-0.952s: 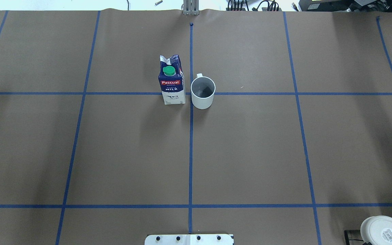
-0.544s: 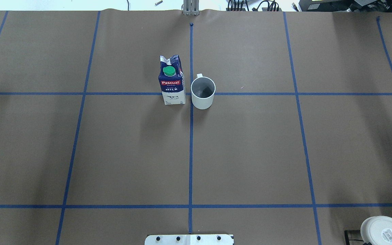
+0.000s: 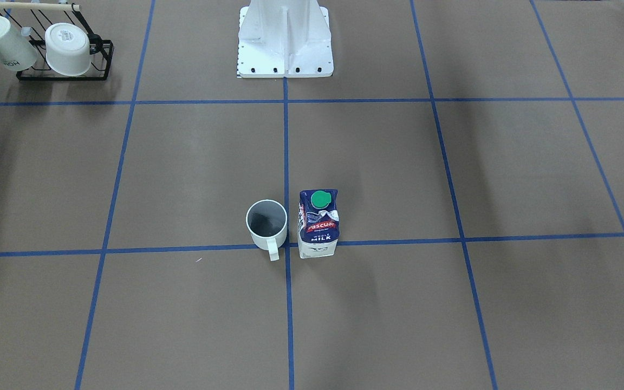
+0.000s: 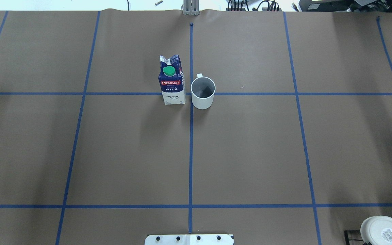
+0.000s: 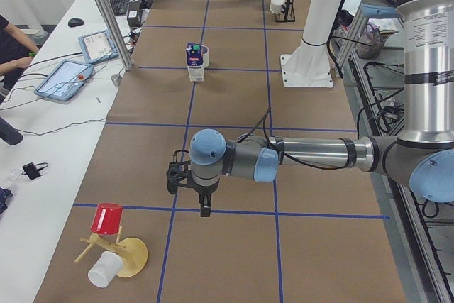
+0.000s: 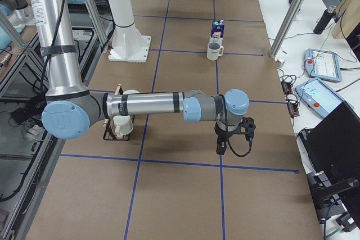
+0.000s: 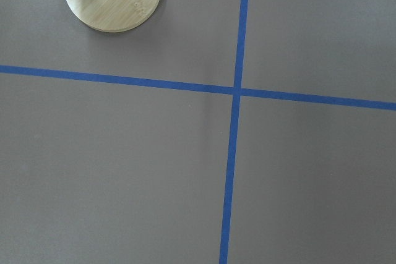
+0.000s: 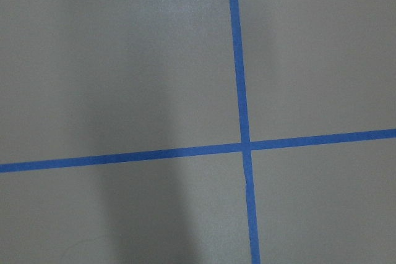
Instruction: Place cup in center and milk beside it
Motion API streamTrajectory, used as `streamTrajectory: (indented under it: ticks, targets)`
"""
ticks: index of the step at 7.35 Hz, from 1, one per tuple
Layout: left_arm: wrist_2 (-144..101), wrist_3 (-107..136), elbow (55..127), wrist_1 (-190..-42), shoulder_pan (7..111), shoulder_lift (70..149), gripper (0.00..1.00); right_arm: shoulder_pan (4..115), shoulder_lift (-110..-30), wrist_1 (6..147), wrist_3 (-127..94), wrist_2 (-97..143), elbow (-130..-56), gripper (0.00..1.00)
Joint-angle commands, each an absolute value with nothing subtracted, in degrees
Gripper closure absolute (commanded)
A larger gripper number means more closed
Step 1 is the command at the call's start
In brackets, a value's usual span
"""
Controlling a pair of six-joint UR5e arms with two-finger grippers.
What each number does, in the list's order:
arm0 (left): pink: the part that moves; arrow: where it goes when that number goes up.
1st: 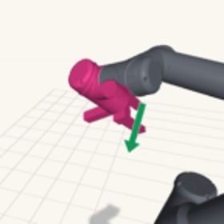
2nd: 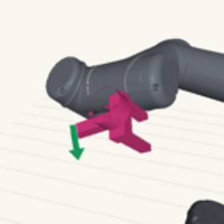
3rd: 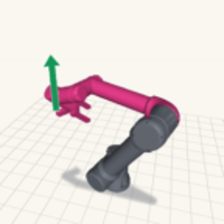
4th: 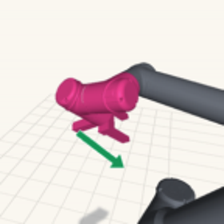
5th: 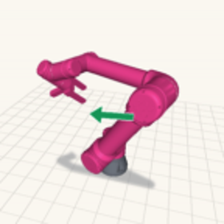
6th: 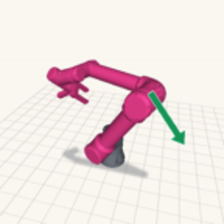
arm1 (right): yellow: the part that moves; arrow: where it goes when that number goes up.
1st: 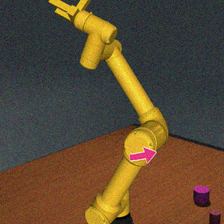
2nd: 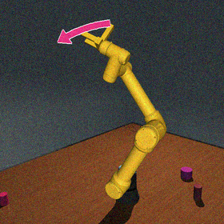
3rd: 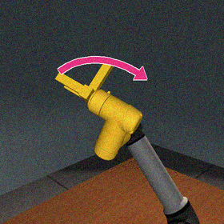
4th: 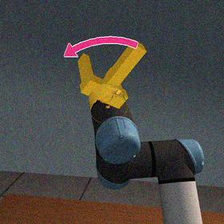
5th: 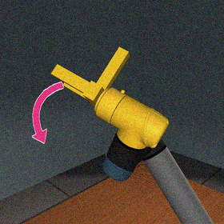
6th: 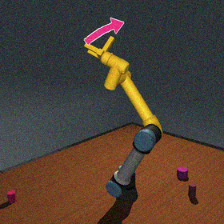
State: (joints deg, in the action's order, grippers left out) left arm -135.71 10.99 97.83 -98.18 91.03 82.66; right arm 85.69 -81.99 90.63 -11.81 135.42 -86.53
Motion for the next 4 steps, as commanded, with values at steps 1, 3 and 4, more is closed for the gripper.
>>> streamTrajectory:
  ticks: [1, 3, 4]
  targets:
    - [-135.70, 10.99, 97.74, -98.17, 90.97, 82.36, 0.02, 85.69, -82.62, 90.70, -11.87, 135.35, -86.48, 0.00]
    - [-135.70, 10.99, 97.65, -98.17, 91.05, 82.18, 0.02, 85.69, -82.71, 90.70, -11.87, 135.00, -86.31, 0.00]
    - [-135.62, 10.90, 97.65, -98.17, 91.05, 82.18, 0.02, 85.69, -82.71, 90.70, -11.87, 134.91, -86.31, 0.00]
